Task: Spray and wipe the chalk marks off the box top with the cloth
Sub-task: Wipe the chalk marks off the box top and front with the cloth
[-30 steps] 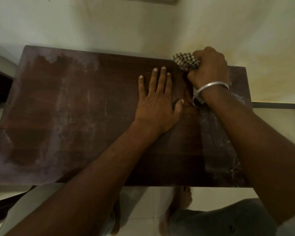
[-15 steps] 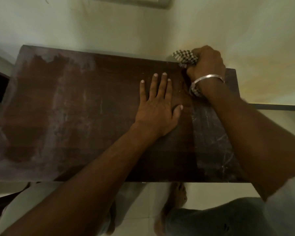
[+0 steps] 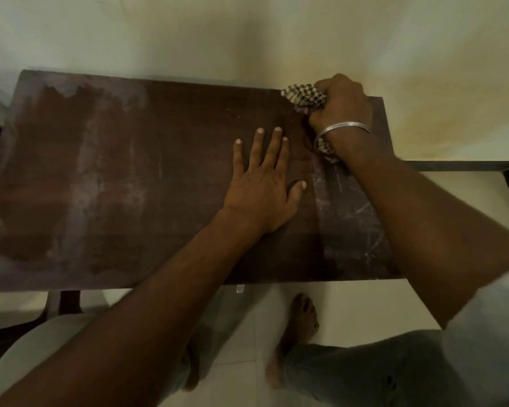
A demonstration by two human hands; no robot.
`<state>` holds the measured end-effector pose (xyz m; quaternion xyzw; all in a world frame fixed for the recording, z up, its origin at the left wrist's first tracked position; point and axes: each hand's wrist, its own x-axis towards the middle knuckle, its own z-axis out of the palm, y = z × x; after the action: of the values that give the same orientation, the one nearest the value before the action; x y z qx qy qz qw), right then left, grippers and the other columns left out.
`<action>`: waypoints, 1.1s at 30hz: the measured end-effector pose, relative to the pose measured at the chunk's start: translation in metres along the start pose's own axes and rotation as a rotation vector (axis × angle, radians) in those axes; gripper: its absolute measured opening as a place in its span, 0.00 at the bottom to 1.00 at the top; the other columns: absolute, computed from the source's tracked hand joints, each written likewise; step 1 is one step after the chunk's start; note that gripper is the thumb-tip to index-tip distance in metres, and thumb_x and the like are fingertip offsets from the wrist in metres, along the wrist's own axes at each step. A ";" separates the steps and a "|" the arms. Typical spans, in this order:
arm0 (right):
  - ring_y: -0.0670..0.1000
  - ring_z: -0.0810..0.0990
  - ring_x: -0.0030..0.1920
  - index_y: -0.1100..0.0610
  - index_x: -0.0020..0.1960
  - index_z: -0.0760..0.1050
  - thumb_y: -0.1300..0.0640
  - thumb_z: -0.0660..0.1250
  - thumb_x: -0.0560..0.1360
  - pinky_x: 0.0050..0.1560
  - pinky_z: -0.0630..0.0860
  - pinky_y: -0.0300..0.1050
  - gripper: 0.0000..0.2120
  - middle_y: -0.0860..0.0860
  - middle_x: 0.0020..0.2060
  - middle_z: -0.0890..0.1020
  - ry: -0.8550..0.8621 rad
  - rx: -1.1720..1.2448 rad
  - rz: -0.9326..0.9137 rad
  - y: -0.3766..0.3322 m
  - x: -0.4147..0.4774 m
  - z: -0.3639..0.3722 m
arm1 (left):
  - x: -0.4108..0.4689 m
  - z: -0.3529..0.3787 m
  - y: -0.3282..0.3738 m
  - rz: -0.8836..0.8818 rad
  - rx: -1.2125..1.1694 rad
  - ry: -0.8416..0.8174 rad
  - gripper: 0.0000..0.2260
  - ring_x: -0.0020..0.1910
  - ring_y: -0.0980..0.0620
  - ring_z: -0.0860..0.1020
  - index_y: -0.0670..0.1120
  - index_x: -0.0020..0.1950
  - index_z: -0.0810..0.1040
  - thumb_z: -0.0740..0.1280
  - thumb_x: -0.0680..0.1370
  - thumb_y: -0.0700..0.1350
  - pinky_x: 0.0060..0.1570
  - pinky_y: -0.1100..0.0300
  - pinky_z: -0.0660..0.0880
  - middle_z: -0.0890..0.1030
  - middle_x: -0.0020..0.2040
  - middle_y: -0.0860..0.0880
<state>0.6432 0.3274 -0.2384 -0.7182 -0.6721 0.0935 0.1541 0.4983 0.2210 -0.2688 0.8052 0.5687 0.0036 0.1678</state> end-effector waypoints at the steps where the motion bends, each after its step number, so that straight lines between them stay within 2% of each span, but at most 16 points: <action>1: 0.58 0.74 0.62 0.52 0.61 0.78 0.58 0.69 0.70 0.58 0.74 0.50 0.19 0.53 0.60 0.78 0.000 0.011 0.003 0.000 -0.008 -0.001 | -0.003 0.001 0.001 0.003 0.001 -0.006 0.35 0.80 0.43 0.37 0.43 0.81 0.43 0.49 0.82 0.61 0.76 0.37 0.38 0.40 0.82 0.45; 4: 0.58 0.79 0.55 0.50 0.54 0.82 0.58 0.70 0.68 0.52 0.78 0.49 0.15 0.53 0.53 0.82 0.029 0.007 -0.027 0.008 -0.050 -0.003 | -0.012 0.003 0.009 0.014 -0.008 -0.019 0.35 0.80 0.43 0.37 0.42 0.81 0.43 0.50 0.82 0.60 0.76 0.38 0.38 0.40 0.82 0.45; 7: 0.57 0.79 0.54 0.49 0.54 0.82 0.58 0.70 0.68 0.47 0.74 0.45 0.15 0.52 0.52 0.82 0.016 0.003 -0.045 0.013 -0.074 -0.006 | -0.021 0.006 0.016 0.021 -0.009 -0.025 0.34 0.80 0.43 0.38 0.43 0.81 0.43 0.50 0.83 0.60 0.76 0.39 0.37 0.41 0.82 0.45; 13: 0.57 0.80 0.55 0.50 0.55 0.82 0.57 0.71 0.70 0.51 0.77 0.47 0.14 0.54 0.53 0.83 -0.024 0.020 -0.014 0.003 -0.058 -0.016 | -0.028 0.007 0.019 0.028 0.008 -0.046 0.35 0.80 0.43 0.39 0.43 0.81 0.44 0.51 0.82 0.60 0.76 0.38 0.38 0.41 0.82 0.45; 19: 0.57 0.78 0.50 0.52 0.50 0.82 0.60 0.70 0.67 0.44 0.73 0.45 0.13 0.54 0.47 0.79 -0.047 -0.007 -0.074 0.021 -0.119 -0.017 | -0.024 0.008 0.017 0.045 -0.021 -0.027 0.34 0.80 0.43 0.38 0.46 0.82 0.44 0.52 0.82 0.60 0.75 0.38 0.35 0.41 0.82 0.45; 22: 0.58 0.79 0.52 0.50 0.53 0.82 0.59 0.70 0.67 0.49 0.78 0.48 0.15 0.53 0.49 0.82 -0.028 0.004 -0.024 0.020 -0.105 -0.019 | -0.028 0.010 0.021 0.036 0.002 -0.022 0.34 0.80 0.43 0.38 0.45 0.81 0.43 0.51 0.82 0.60 0.75 0.38 0.36 0.41 0.82 0.45; 25: 0.57 0.82 0.49 0.50 0.52 0.83 0.59 0.70 0.67 0.49 0.80 0.47 0.15 0.53 0.47 0.85 -0.031 0.010 0.004 0.011 -0.095 -0.021 | -0.034 0.012 0.021 0.041 0.018 -0.026 0.34 0.80 0.43 0.38 0.42 0.81 0.43 0.50 0.82 0.60 0.76 0.37 0.37 0.41 0.82 0.44; 28: 0.56 0.81 0.50 0.50 0.51 0.83 0.59 0.70 0.67 0.47 0.78 0.45 0.14 0.52 0.47 0.84 -0.054 0.005 0.030 0.013 -0.122 -0.024 | -0.038 0.011 0.019 0.058 0.018 -0.022 0.34 0.80 0.43 0.39 0.43 0.81 0.44 0.50 0.82 0.60 0.76 0.37 0.38 0.42 0.82 0.44; 31: 0.56 0.78 0.51 0.49 0.49 0.81 0.55 0.72 0.69 0.47 0.77 0.47 0.09 0.51 0.49 0.79 -0.057 0.031 0.025 0.020 -0.166 -0.024 | -0.041 0.013 0.021 0.051 0.028 -0.027 0.33 0.80 0.43 0.39 0.42 0.81 0.44 0.50 0.83 0.59 0.76 0.37 0.38 0.41 0.82 0.44; 33: 0.56 0.79 0.51 0.48 0.50 0.81 0.54 0.73 0.69 0.47 0.77 0.48 0.10 0.51 0.49 0.79 -0.052 0.025 0.013 0.024 -0.175 -0.024 | -0.044 0.014 0.025 0.054 0.036 -0.019 0.33 0.80 0.42 0.39 0.42 0.81 0.44 0.50 0.83 0.59 0.76 0.37 0.38 0.41 0.82 0.44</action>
<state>0.6601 0.1499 -0.2371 -0.7178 -0.6701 0.1216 0.1449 0.5082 0.1696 -0.2674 0.8231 0.5452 -0.0099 0.1584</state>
